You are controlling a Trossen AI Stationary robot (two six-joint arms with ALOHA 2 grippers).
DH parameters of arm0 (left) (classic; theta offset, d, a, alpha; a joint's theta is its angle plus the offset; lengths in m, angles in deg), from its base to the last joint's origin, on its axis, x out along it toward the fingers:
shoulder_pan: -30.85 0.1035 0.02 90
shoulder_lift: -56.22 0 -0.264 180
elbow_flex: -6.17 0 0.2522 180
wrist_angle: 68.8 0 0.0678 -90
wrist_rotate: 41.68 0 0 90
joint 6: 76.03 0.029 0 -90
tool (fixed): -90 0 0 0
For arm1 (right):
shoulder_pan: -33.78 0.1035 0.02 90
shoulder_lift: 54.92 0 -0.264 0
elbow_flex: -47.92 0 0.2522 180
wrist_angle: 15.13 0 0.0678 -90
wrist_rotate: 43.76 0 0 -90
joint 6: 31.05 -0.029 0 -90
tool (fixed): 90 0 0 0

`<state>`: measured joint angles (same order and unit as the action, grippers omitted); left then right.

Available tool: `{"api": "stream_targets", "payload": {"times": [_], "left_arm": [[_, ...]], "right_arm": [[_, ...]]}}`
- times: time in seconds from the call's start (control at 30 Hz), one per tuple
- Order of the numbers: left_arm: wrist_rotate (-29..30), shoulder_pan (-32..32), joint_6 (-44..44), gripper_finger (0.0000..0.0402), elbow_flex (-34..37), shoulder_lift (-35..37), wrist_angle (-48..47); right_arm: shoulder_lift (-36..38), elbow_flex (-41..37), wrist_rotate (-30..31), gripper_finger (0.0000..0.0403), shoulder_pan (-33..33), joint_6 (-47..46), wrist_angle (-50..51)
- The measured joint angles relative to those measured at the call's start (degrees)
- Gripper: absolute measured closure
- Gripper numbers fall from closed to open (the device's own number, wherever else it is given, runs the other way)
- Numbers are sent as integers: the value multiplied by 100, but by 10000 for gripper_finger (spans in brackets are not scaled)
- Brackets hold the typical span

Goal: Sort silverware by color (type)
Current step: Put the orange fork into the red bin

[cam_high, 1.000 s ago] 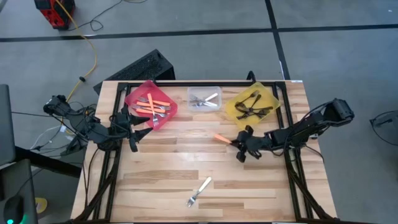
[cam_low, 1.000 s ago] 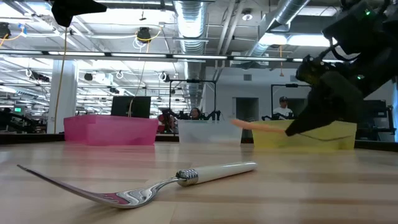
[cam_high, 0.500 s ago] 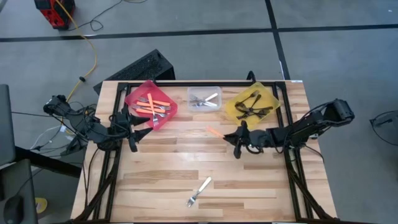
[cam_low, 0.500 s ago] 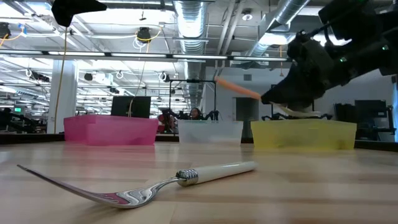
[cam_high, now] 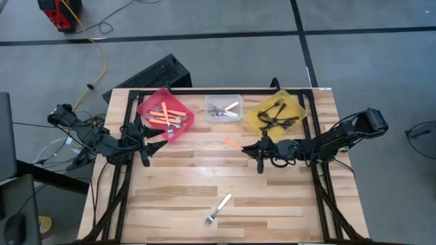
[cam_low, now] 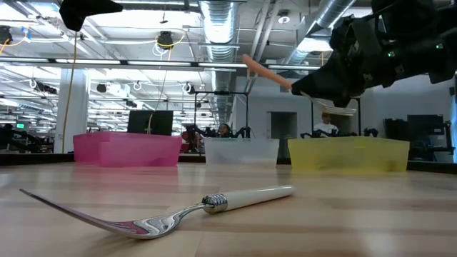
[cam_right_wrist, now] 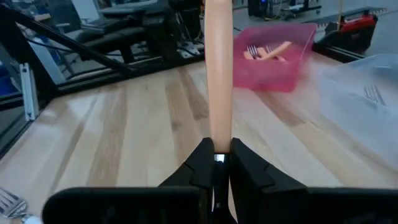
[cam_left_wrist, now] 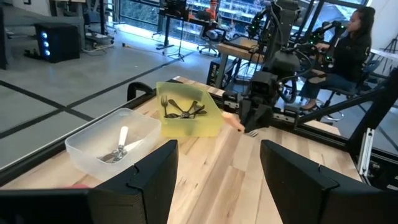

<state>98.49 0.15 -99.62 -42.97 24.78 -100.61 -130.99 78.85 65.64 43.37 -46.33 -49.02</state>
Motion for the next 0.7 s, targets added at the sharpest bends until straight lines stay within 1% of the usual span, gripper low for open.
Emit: {"api": "stream_targets", "payload": {"times": [0.2,0.3,0.53,0.7], "left_arm": [[-46,107,-7,189,0,0,-2],[-90,130,-7,189,0,0,-2],[-92,129,-5,189,0,0,0],[-92,129,37,189,0,-1,0]], "right_arm": [[0,2,-7,349,0,115,-409],[0,2,-138,349,-10,185,-526],[0,65,-187,349,-186,183,-568],[-1,446,-771,349,-430,357,-535]]}}
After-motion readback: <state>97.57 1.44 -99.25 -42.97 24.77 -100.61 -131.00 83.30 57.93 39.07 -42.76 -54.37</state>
